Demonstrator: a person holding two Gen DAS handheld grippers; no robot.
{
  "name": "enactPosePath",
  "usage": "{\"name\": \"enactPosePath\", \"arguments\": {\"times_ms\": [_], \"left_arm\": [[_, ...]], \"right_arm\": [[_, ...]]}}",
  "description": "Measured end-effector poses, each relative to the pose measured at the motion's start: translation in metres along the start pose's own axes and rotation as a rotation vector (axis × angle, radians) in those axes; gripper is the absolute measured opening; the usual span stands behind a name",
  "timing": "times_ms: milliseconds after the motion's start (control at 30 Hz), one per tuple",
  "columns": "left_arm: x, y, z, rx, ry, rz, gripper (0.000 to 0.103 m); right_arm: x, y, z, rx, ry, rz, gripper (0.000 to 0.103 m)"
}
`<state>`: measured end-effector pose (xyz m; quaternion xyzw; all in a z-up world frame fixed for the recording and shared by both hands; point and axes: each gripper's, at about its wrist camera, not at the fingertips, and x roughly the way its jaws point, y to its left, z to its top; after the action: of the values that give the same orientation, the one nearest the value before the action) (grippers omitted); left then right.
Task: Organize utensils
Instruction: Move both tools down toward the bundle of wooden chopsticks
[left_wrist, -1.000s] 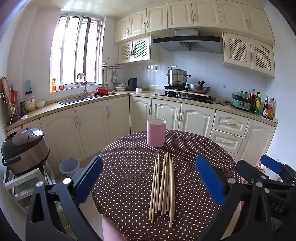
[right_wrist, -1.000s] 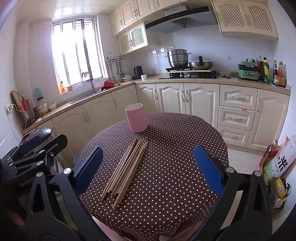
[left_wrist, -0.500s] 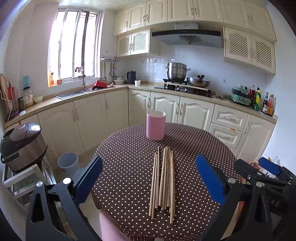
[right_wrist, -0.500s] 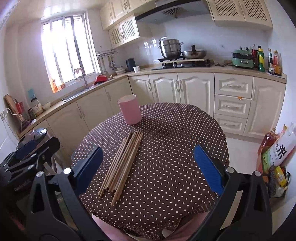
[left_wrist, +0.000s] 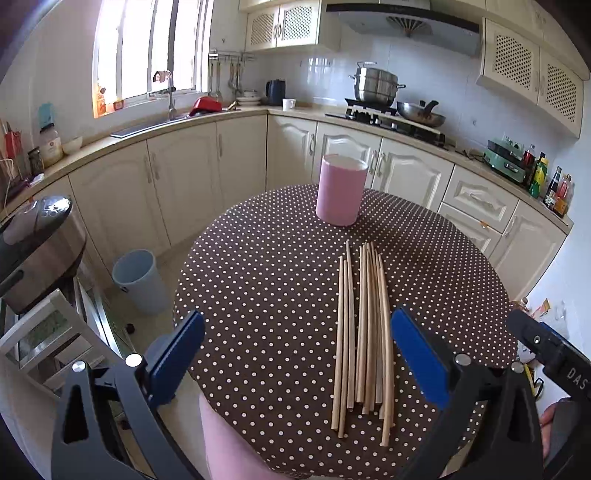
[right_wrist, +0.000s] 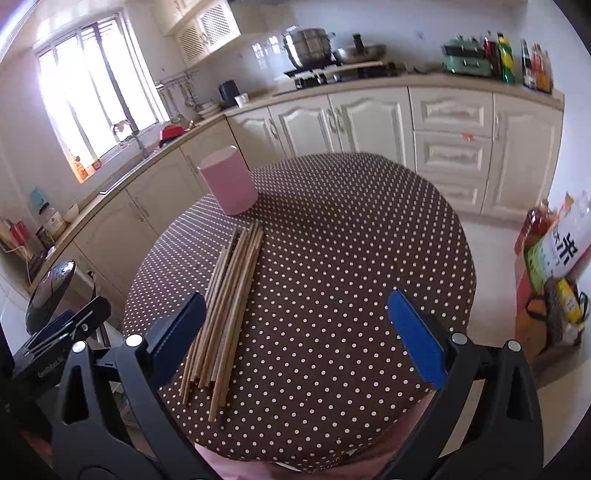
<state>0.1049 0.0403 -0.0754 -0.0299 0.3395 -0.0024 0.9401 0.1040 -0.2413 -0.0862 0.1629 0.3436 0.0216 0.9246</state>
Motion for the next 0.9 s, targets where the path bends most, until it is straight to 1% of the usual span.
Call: {"name": "enactPosePath", "arguments": {"times_ms": [33, 100, 133, 200, 300, 467, 633, 900], "left_arm": [[0.004, 0.000, 0.000, 0.008, 0.000, 0.001, 0.099], [0.014, 0.000, 0.001, 0.022, 0.013, 0.002, 0.099], [0.022, 0.000, 0.001, 0.027, 0.028, -0.007, 0.099], [0.032, -0.001, 0.001, 0.037, 0.058, -0.033, 0.099], [0.052, -0.002, 0.001, 0.056, 0.109, -0.070, 0.099], [0.089, 0.000, 0.003, 0.072, 0.189, -0.074, 0.099], [0.121, 0.000, 0.004, 0.090, 0.257, -0.071, 0.099], [0.155, -0.005, 0.011, 0.138, 0.314, -0.075, 0.099]], "right_arm": [[0.006, 0.000, -0.001, 0.006, 0.011, -0.006, 0.097], [0.021, -0.001, -0.002, 0.004, 0.032, -0.046, 0.097], [0.029, -0.001, -0.003, 0.000, 0.049, -0.085, 0.097], [0.044, 0.000, -0.004, -0.008, 0.087, -0.118, 0.097], [0.064, 0.001, -0.007, -0.015, 0.131, -0.117, 0.097], [0.090, 0.014, -0.010, -0.076, 0.199, -0.107, 0.097], [0.112, 0.023, -0.010, -0.093, 0.252, -0.105, 0.097], [0.143, 0.038, -0.001, -0.155, 0.286, -0.136, 0.097]]}}
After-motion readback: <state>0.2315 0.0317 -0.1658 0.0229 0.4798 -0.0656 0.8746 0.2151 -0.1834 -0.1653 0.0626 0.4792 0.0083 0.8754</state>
